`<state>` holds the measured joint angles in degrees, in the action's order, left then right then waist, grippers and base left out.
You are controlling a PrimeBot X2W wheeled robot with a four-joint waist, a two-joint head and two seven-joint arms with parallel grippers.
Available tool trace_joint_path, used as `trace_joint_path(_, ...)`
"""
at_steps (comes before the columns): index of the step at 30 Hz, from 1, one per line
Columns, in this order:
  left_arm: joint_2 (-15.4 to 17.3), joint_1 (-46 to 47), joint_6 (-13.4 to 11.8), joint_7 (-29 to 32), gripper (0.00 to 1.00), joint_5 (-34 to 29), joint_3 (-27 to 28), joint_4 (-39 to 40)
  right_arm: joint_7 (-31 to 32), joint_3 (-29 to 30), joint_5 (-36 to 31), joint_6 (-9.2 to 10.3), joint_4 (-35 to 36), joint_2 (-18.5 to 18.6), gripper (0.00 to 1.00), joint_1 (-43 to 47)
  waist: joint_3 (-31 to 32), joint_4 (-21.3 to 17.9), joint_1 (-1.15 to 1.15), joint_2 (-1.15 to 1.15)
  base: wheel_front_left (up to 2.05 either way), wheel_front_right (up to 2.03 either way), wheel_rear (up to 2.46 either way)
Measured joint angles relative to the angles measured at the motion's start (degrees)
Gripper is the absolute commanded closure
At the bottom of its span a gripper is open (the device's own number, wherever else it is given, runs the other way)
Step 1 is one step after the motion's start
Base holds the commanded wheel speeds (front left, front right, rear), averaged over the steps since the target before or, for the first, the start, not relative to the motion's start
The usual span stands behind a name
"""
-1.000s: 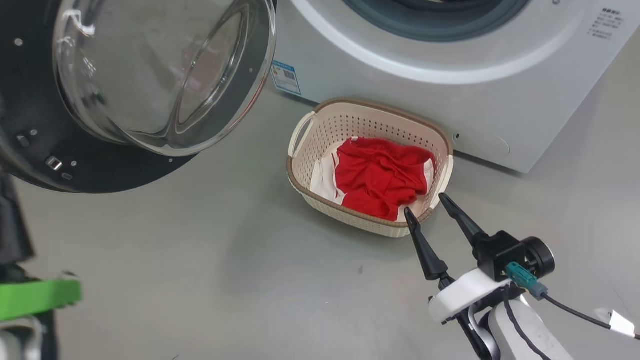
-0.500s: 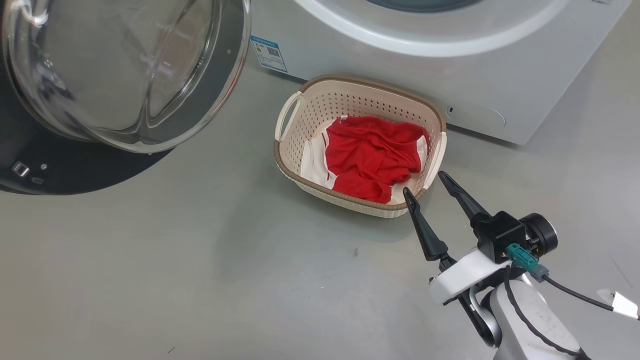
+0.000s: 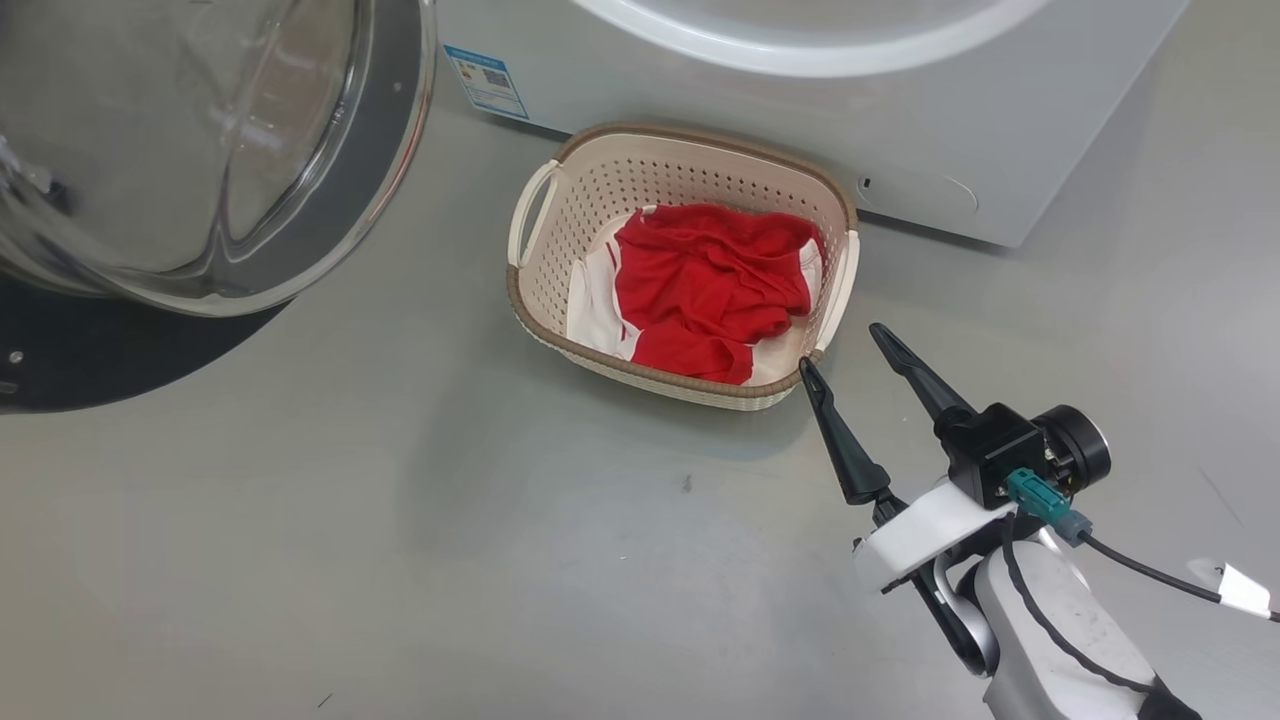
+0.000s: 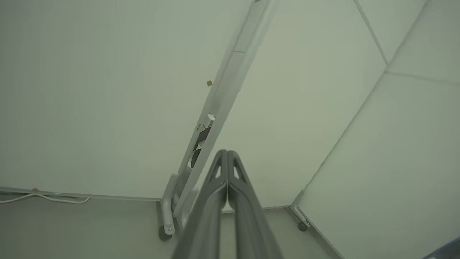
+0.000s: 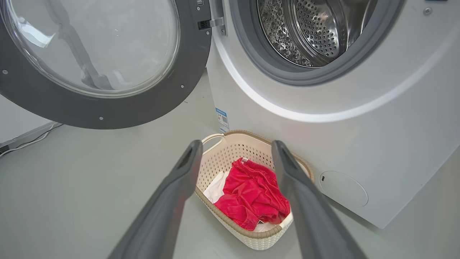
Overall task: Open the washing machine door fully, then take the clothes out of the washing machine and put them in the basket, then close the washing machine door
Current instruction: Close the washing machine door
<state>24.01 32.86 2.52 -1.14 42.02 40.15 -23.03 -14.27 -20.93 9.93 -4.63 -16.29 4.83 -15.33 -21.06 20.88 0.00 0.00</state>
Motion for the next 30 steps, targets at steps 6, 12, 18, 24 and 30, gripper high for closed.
trace_joint_path(6,-0.19,5.95,-3.11,5.78,1.0,7.76,5.39,-8.44,0.0,-0.08,0.01,-0.01,-0.77,-0.03,0.0,-0.58,-0.15,-1.35,0.0,0.0,0.0,0.0,0.0)
trace_joint_path(12,-1.29,11.65,-5.78,12.18,1.0,15.17,8.29,-14.52,0.0,0.11,0.01,-0.01,-1.07,-0.04,0.0,-0.61,0.04,-1.79,0.0,0.0,0.0,0.0,0.0)
trace_joint_path(18,-0.38,12.84,-6.34,16.61,1.0,16.81,8.38,-18.29,0.01,0.01,0.01,-0.01,-1.34,-0.13,0.0,-0.64,0.49,-1.94,0.0,0.0,0.0,0.0,0.0)
trace_joint_path(24,0.27,13.45,-6.84,22.37,1.0,18.28,8.08,-22.21,0.0,-0.1,0.01,-0.01,-1.68,-0.25,0.0,-0.64,0.95,-2.07,0.0,0.0,0.0,0.0,0.0)
trace_joint_path(30,0.25,14.65,-6.9,27.39,1.0,20.33,7.42,-24.79,0.0,-0.1,0.02,0.0,-2.0,-0.27,0.0,-0.64,1.24,-2.08,0.0,0.0,0.0,0.0,0.0)
